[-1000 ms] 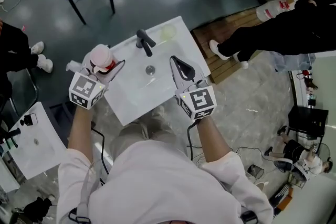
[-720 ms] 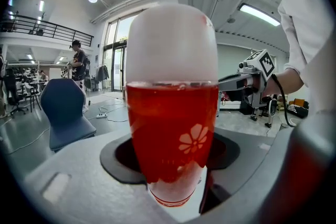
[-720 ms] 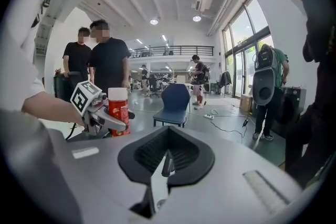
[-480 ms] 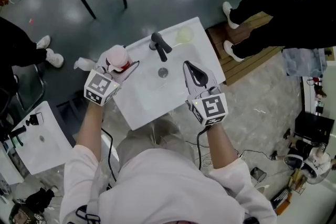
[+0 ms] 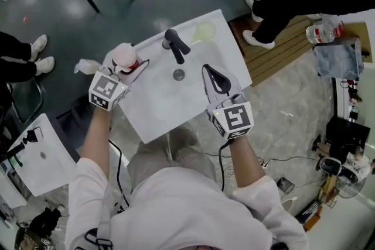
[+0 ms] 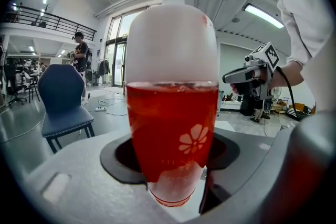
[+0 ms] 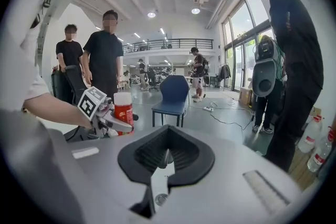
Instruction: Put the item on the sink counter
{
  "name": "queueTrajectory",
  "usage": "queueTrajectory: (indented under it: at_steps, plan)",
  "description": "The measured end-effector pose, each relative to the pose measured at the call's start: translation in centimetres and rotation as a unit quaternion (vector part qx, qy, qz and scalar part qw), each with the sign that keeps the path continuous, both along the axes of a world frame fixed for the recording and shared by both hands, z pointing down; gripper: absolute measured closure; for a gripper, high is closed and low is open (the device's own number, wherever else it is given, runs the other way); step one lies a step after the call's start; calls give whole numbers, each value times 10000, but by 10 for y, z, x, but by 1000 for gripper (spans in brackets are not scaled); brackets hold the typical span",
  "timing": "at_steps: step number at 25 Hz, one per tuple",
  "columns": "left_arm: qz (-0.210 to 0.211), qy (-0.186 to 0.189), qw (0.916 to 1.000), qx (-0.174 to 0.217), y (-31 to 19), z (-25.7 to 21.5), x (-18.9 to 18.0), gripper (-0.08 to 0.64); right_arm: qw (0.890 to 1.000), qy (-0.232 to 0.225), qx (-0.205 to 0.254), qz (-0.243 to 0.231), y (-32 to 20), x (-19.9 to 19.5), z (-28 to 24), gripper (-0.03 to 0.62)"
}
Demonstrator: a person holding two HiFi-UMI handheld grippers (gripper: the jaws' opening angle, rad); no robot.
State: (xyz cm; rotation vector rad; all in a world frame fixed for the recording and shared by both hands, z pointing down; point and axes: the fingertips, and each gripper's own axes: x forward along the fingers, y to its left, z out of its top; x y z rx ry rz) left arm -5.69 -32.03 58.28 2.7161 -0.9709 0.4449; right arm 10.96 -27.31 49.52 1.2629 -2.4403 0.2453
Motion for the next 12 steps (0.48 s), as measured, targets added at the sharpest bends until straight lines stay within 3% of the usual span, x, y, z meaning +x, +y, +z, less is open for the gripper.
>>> queueTrajectory:
  at_steps: [12]
  plan:
    - [39,-62,9999,69,-12,44,2,267,9998,106,-178,14,0,1,30,589]
